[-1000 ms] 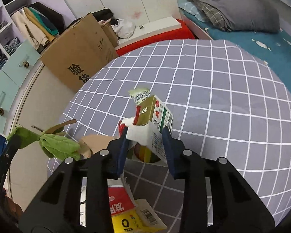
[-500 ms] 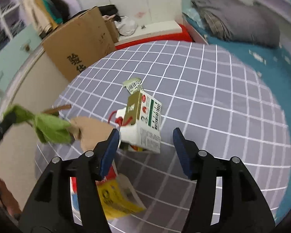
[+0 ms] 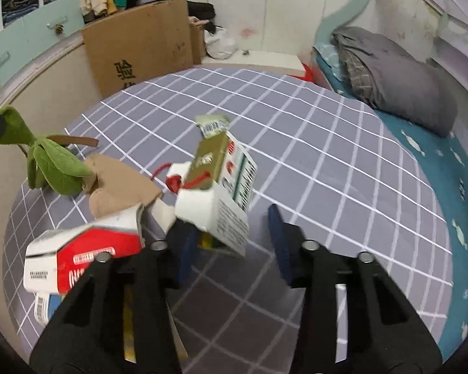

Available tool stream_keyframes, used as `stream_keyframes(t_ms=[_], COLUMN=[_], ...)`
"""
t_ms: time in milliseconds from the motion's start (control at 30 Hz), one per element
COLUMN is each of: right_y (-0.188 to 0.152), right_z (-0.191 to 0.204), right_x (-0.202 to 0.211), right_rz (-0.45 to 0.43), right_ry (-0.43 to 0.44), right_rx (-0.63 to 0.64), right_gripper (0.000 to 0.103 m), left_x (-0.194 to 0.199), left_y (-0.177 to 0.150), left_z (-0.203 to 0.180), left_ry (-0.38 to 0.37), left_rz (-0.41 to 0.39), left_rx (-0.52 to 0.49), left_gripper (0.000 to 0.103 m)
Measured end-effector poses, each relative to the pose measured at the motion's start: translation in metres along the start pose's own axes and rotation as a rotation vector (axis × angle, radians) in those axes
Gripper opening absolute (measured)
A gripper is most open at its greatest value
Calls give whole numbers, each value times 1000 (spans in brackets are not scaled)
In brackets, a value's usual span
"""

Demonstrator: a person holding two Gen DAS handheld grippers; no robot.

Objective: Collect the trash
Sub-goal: 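Grasp the green plant leaves with the left tool while the right tool grasps the milk carton, then carry the leaves and carton to the blue bin and release them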

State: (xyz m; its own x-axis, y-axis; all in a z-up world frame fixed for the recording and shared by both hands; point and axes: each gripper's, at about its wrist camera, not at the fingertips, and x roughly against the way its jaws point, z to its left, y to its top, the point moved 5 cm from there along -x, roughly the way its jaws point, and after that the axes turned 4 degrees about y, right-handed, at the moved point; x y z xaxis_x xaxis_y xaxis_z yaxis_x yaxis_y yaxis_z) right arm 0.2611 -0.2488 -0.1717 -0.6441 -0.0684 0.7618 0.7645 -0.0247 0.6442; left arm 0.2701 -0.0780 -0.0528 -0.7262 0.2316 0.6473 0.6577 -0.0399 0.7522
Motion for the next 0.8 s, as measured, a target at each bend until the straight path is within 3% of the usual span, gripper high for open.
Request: stream_keyframes(t_ms=[33,133,400,467,800], right_y=[1,7,35,42,60], right_z=[2,4,3,11,121], right_x=[-1,5,52,64,67], right_rz=[-3,-31,-128,-147,-135], right_ry=[3,-34,-36,5,198], right_rx=[12,47,33,22,70], right_gripper=[18,3,3,3,3], left_x=[0,1,12,17,43], left_y=[1,2,13,17,25], left_z=[0,0,4,7,59], left_ry=[0,1,-21,-25,11], left_rz=[0,-4,-34,-47,-104], left_rx=[-2,-10,32,41,109], left_gripper=[2,2,2,2,3])
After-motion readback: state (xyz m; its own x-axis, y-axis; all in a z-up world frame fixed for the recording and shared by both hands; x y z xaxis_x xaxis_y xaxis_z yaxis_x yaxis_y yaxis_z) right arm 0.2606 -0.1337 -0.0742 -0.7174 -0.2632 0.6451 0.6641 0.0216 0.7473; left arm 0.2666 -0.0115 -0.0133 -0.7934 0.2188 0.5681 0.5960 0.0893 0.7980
